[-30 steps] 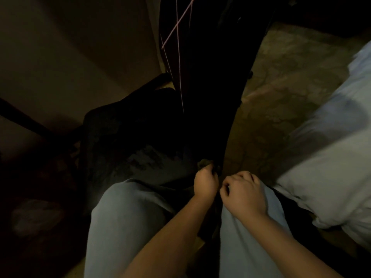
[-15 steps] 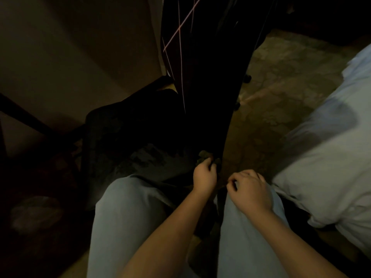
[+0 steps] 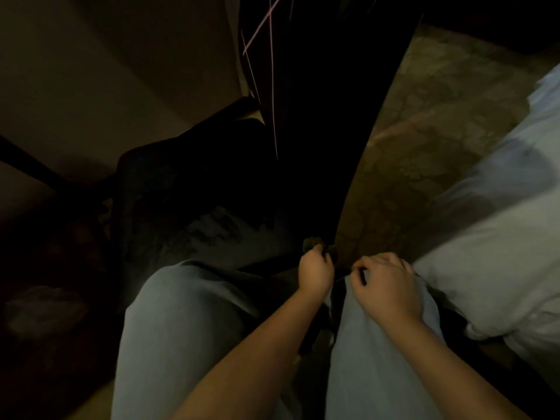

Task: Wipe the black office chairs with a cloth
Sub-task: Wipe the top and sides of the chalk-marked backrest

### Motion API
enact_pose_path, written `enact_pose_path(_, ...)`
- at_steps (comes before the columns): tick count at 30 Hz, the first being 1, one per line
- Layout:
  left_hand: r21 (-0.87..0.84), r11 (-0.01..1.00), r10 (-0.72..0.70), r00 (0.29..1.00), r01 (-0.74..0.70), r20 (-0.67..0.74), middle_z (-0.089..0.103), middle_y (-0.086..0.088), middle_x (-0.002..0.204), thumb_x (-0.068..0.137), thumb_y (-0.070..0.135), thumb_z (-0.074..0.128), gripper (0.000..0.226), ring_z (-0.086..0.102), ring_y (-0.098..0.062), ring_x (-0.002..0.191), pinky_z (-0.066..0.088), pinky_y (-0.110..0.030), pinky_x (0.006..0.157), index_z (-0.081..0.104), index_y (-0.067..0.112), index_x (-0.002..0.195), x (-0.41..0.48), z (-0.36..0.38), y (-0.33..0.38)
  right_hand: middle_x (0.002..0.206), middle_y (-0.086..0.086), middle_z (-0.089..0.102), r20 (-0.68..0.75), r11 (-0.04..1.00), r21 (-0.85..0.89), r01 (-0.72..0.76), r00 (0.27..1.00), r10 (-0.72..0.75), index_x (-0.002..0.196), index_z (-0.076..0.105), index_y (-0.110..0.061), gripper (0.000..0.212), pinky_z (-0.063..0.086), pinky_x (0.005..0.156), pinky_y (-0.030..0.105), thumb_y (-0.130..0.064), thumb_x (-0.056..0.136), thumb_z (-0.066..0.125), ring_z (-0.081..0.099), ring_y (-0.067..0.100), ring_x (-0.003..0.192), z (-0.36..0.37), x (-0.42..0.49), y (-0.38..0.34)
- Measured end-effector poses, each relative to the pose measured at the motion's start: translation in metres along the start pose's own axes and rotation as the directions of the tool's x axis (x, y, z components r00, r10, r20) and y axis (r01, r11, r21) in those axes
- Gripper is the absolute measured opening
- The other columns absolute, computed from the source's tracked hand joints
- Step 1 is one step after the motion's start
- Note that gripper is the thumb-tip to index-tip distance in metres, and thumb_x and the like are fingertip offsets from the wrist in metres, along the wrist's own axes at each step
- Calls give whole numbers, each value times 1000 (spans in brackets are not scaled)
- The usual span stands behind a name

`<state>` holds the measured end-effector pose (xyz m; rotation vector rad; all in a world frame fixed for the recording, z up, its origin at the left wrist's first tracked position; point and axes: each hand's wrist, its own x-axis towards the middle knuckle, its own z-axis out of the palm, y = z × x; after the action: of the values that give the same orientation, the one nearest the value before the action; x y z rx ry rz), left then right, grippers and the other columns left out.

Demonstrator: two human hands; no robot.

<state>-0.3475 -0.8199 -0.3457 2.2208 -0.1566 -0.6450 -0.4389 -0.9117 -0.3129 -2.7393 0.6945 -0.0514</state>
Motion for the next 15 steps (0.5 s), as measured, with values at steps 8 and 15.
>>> enact_pose_path(8, 11, 994, -110, 990, 109, 90, 63, -17, 115, 101, 10, 40, 34, 61, -28, 100, 48, -30, 79, 53, 2, 131, 13, 5, -7, 93, -7, 68, 1, 1000, -9, 1, 1000, -1, 92, 71, -27, 17, 38, 93, 36, -33, 87, 57, 54, 18, 103, 6, 3, -2)
enact_pose_path(15, -64, 991, -118, 993, 118, 10, 62, -16, 123, 101, 17, 41, 39, 61, -32, 108, 50, -38, 91, 48, 8, 139, 5, -9, 7, 94, -6, 68, 16, 1000, -11, -2, 1000, 2, 91, 70, -26, 16, 37, 95, 35, -33, 89, 55, 52, 18, 103, 0, 3, -3)
